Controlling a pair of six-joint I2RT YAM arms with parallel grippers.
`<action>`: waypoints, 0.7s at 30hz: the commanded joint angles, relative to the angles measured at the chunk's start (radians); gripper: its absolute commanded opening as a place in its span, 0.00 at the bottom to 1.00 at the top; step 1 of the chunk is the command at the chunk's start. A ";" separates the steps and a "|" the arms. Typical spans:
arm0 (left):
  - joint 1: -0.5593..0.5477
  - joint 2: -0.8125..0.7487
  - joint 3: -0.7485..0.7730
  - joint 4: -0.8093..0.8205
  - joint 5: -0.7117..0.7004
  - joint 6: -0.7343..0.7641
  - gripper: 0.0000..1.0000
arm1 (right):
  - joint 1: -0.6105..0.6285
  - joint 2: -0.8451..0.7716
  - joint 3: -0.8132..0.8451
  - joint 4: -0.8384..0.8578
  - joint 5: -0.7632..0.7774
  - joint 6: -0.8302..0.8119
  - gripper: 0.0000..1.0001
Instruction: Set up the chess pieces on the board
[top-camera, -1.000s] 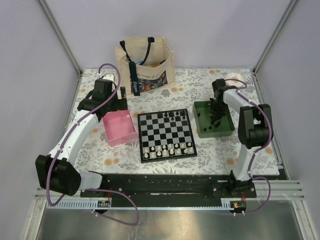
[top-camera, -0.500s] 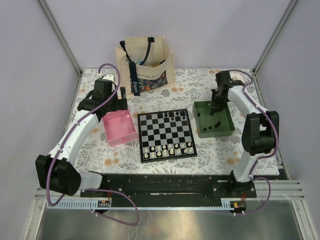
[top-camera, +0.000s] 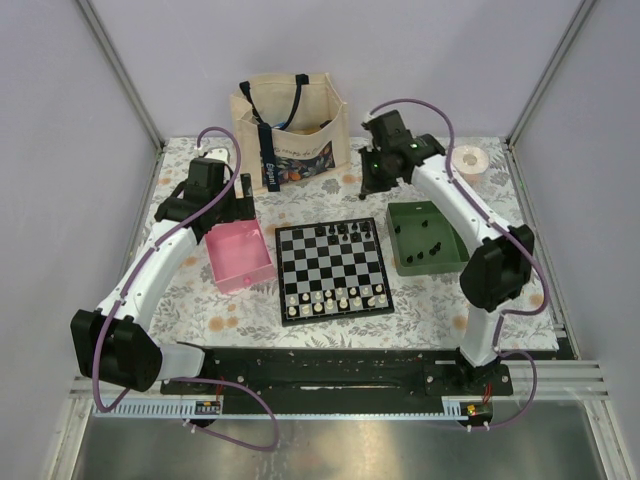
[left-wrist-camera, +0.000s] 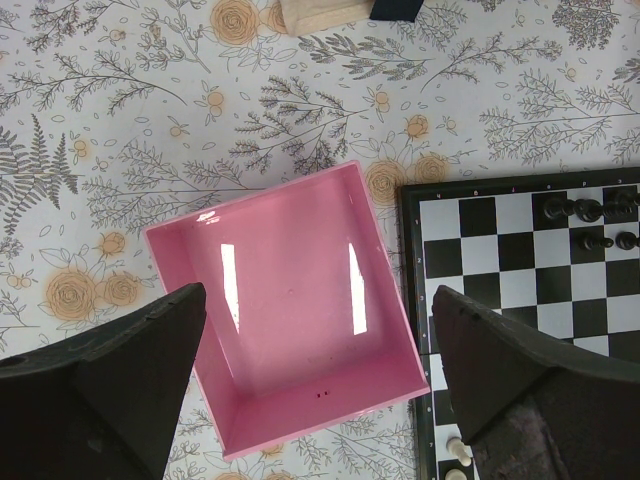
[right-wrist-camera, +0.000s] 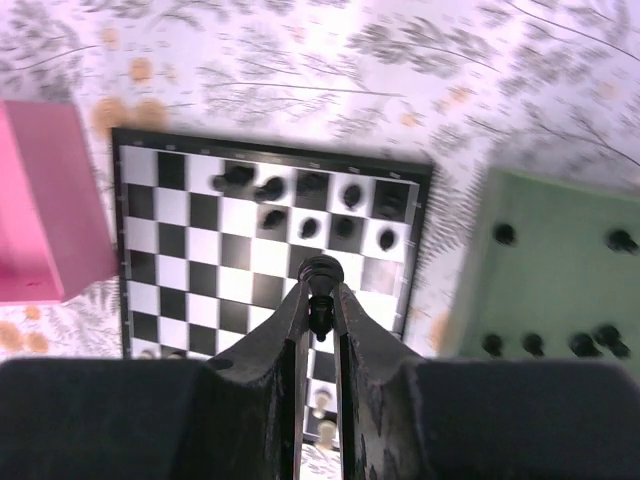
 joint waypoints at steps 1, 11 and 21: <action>-0.003 -0.040 0.003 0.029 0.002 0.007 0.99 | 0.105 0.116 0.178 -0.072 -0.022 0.007 0.00; -0.001 -0.149 -0.052 0.087 -0.070 -0.007 0.99 | 0.262 0.419 0.553 -0.201 0.013 -0.022 0.00; -0.003 -0.146 -0.052 0.081 -0.081 -0.005 0.99 | 0.310 0.498 0.645 -0.225 0.018 -0.044 0.00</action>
